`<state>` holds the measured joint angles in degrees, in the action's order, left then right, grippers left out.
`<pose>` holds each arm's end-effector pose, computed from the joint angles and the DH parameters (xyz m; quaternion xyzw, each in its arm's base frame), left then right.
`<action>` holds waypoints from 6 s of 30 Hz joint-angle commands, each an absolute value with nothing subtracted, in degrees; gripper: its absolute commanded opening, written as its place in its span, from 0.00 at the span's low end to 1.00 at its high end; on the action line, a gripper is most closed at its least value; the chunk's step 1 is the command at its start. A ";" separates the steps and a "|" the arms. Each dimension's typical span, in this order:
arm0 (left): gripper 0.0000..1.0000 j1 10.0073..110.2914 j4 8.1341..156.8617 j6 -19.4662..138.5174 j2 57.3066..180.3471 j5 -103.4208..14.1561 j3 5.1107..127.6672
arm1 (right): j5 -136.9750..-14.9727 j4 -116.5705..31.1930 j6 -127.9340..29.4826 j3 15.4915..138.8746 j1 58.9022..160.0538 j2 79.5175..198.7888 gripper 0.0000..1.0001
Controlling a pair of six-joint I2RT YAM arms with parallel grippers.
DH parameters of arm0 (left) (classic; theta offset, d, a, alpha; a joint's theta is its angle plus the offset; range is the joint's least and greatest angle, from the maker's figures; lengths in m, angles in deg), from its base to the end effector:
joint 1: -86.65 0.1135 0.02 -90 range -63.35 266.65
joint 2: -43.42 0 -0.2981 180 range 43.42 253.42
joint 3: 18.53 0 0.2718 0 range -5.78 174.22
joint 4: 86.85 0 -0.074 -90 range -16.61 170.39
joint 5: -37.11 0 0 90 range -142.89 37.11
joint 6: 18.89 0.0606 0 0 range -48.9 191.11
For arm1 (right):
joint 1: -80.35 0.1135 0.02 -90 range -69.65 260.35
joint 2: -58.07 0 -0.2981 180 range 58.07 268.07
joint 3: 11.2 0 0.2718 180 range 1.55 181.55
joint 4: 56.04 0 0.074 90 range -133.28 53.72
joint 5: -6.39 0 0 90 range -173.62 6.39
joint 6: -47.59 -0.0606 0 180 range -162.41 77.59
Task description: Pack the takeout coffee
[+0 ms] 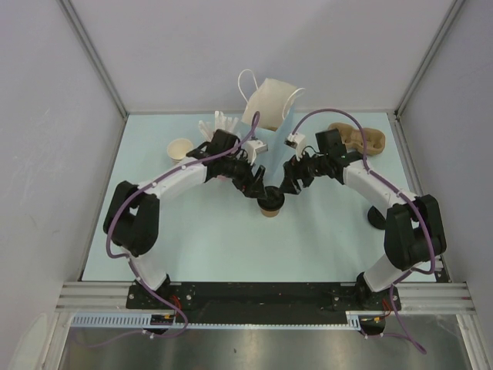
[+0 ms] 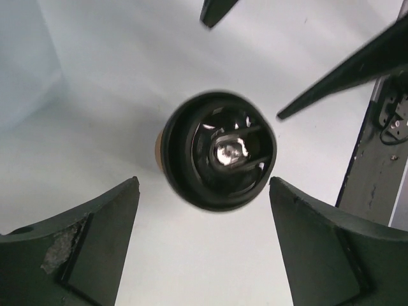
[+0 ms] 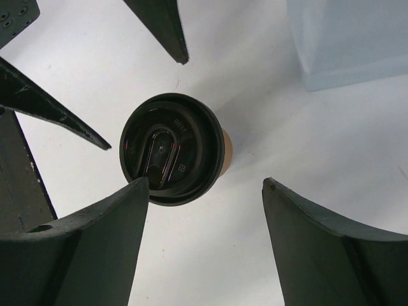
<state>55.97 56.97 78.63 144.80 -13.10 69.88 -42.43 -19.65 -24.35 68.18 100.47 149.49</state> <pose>0.3436 -0.2490 0.2535 0.4006 0.7938 -0.3783 0.2575 0.3361 0.1656 0.2653 -0.4042 0.7863 0.3347 0.3262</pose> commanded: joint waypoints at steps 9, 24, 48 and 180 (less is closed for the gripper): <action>0.88 57.29 59.21 82.18 138.87 -12.03 63.83 | -44.42 -18.94 -22.82 72.13 103.29 150.27 0.73; 0.88 56.86 57.90 79.72 145.37 -12.20 72.53 | -65.67 -13.84 2.40 59.66 111.61 130.68 0.72; 0.87 54.39 56.84 77.61 151.17 -12.90 74.99 | -92.48 -54.94 16.91 27.13 137.91 121.17 0.48; 0.85 55.45 51.92 81.03 153.73 -14.31 77.79 | -92.75 -58.14 8.39 33.45 135.11 127.42 0.59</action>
<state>55.08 54.85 78.24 153.07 -12.69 73.72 -92.22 -60.37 10.14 29.65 135.99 129.38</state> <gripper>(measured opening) 0.844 0.589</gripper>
